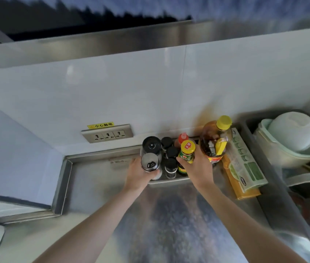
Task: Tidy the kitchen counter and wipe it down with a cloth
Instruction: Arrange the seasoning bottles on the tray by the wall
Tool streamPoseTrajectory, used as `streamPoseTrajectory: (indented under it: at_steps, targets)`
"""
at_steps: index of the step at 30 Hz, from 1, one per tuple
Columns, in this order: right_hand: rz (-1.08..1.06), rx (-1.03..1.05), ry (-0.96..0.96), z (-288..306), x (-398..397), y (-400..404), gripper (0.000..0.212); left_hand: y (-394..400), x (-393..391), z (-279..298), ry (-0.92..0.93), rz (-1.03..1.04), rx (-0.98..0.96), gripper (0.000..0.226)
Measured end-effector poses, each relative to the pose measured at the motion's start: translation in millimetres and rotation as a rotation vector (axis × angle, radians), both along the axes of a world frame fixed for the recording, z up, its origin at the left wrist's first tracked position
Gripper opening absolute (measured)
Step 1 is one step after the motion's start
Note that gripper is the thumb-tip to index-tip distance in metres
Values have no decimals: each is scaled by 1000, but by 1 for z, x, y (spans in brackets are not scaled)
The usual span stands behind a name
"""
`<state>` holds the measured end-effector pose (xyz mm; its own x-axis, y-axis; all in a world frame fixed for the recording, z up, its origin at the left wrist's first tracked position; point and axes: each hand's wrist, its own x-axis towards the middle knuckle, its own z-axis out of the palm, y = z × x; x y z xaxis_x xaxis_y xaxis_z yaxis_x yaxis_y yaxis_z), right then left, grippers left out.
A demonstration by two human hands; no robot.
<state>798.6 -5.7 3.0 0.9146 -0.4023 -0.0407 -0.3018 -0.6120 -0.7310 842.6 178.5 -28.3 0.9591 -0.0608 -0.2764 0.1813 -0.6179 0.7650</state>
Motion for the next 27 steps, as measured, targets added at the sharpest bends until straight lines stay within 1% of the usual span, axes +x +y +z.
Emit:
streamPoseTrajectory:
  at_steps: [6,8,11,14,18,20,23,27]
  targets:
    - [-3,20,-11,-1,-2,-1,51,-14,-9,10,-23,-11,-15,44]
    - [-3,25,-10,-1,-3,-1,50,-16,-11,9,-39,-20,-12,46]
    - [-2,36,-5,-3,-4,-1,50,-18,-13,5,-72,-107,3,53]
    - [0,57,-10,-3,-6,-1,51,-18,-12,-1,-89,-136,26,57]
    - [0,98,-22,-7,-6,-3,50,-15,-8,-2,-60,-129,-15,50]
    - [-4,151,-26,-10,-7,-3,48,-14,-6,-1,-52,-165,-20,52]
    - [6,233,-13,-13,-7,-4,49,-10,-6,2,-33,-197,-42,61]
    - [40,273,55,-20,-8,-7,54,0,-9,10,-23,-133,-137,60]
